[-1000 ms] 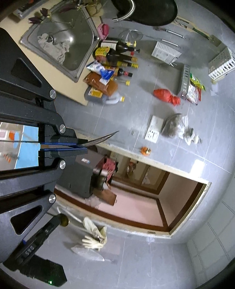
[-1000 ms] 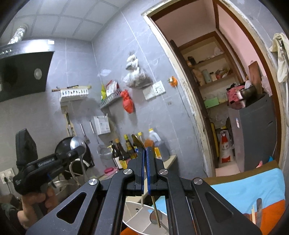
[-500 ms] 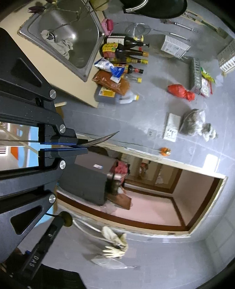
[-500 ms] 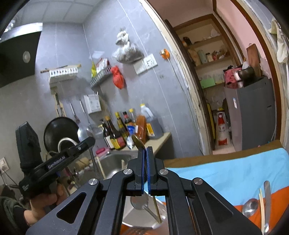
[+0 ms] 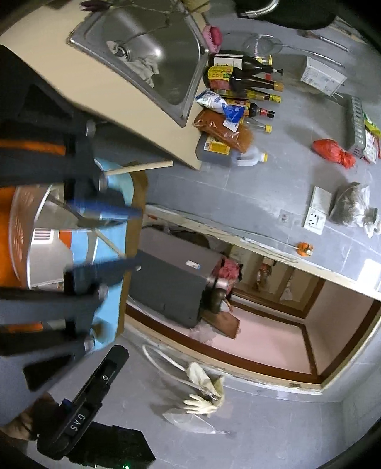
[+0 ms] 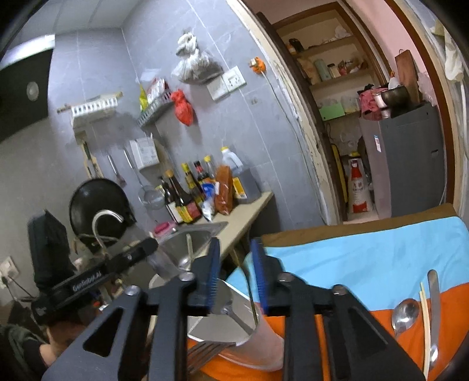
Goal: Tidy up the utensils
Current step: 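Lower the chopstick into the white holder and open the right tool while the left releases the knife, then move both open tools back over the remaining utensils on the cloth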
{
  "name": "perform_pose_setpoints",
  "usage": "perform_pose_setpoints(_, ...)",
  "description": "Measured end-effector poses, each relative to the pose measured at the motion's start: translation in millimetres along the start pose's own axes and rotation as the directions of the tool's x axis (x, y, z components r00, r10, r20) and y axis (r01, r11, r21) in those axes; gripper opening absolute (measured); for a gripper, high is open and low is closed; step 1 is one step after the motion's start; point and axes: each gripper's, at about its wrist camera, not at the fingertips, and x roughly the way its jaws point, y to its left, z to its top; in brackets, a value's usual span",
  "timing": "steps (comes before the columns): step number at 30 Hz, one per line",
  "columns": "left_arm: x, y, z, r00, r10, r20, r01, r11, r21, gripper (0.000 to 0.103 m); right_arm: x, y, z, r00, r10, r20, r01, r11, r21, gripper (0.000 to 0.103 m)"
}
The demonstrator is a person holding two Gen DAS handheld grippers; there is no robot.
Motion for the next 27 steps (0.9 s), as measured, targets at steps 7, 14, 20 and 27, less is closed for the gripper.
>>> perform_pose_setpoints(7,-23,-17,14,0.998,0.018,0.061,-0.018,1.0,0.005,0.069,-25,2,15,0.998,-0.011,0.059,0.011,1.0,0.003,0.062)
perform_pose_setpoints(14,-41,-51,19,0.984,0.086,0.156,-0.093,0.995,0.041,0.101,-67,1,31,0.981,-0.113,0.157,0.119,0.992,-0.031,0.103)
perform_pose_setpoints(20,-46,-90,6,0.977,0.099,0.191,-0.123,0.985,0.118,0.101,-102,-9,35,0.966,-0.182,0.186,0.2,0.976,-0.085,0.103)
perform_pose_setpoints(27,-45,-129,-26,0.982,0.078,0.17,-0.107,0.98,0.169,0.101,-141,-24,28,0.932,-0.29,0.218,0.327,0.931,-0.163,0.103)
